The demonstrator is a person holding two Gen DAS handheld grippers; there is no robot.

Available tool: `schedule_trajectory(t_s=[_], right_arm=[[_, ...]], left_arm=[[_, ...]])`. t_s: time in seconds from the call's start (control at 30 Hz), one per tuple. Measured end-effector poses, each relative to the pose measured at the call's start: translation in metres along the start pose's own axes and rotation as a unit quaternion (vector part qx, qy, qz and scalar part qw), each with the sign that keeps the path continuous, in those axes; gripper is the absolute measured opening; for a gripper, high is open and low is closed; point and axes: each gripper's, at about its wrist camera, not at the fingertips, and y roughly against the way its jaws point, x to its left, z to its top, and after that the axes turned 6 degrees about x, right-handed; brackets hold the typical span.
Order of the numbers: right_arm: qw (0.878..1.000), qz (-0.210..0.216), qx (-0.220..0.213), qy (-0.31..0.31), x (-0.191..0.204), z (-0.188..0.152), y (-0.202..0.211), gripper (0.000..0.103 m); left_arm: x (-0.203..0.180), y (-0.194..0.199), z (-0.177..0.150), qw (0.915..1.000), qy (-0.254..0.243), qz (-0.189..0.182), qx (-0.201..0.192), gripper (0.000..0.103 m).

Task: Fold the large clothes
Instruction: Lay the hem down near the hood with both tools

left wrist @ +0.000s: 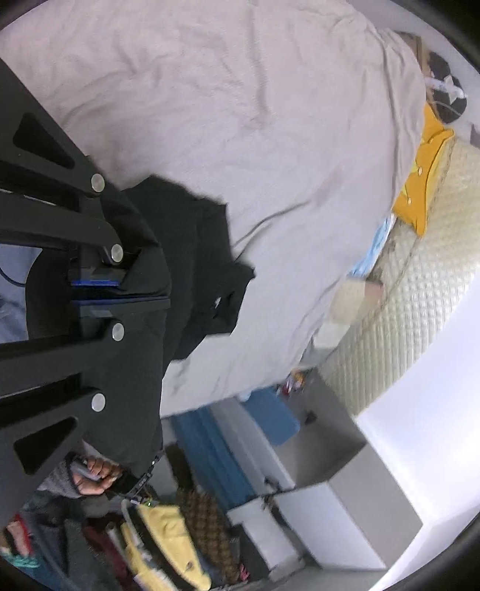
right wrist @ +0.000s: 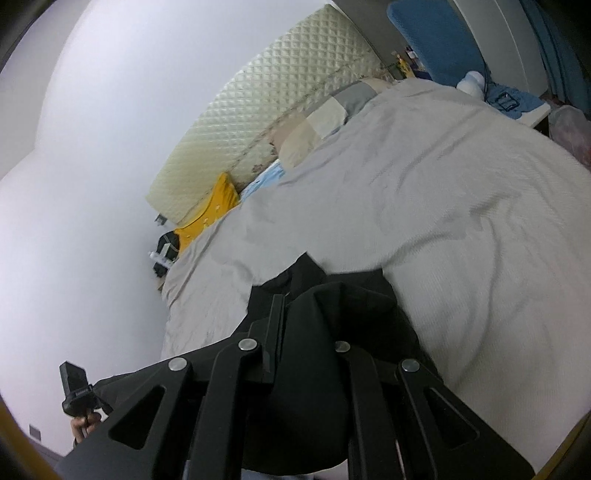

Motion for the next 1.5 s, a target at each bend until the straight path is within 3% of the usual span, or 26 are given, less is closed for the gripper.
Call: schedule_trajectory(t_s=[0.2, 0.47, 0.9, 1.13, 1.27, 1.33, 1.37, 1.5], right_arm=[[0.998, -0.029, 0.019, -0.061, -0.034, 0.028, -0.082, 0.010], [0.993, -0.082, 0.063, -0.064, -0.062, 0.047, -0.155, 0.010], [0.987, -0.089, 0.111, -0.079, -0.099, 0.060, -0.233, 0.010], [0.984, -0.084, 0.117, -0.103, -0.111, 0.058, -0.247, 0.011], [0.987, -0.065, 0.108, -0.099, -0.105, 0.054, -0.233, 0.022], [0.989, -0.049, 0.099, -0.101, -0.100, 0.049, -0.218, 0.036], [0.989, -0.045, 0.096, -0.102, -0.097, 0.046, -0.210, 0.038], [0.989, -0.066, 0.092, -0.096, -0.079, 0.042, -0.182, 0.045]], left_arm=[[0.015, -0.064, 0.040, 0.9977, 0.014, 0.066, 0.000, 0.004], [0.028, -0.134, 0.088, 0.9906, 0.023, 0.131, 0.032, 0.006], [0.073, -0.237, 0.111, 0.9832, 0.063, 0.148, 0.086, 0.006], [0.073, -0.239, 0.113, 0.9820, 0.068, 0.144, 0.101, 0.006], [0.078, -0.227, 0.106, 0.9818, 0.094, 0.124, 0.110, 0.006], [0.080, -0.216, 0.101, 0.9814, 0.111, 0.113, 0.109, 0.006], [0.082, -0.211, 0.097, 0.9805, 0.131, 0.102, 0.105, 0.006], [0.072, -0.187, 0.087, 0.9818, 0.144, 0.082, 0.093, 0.012]])
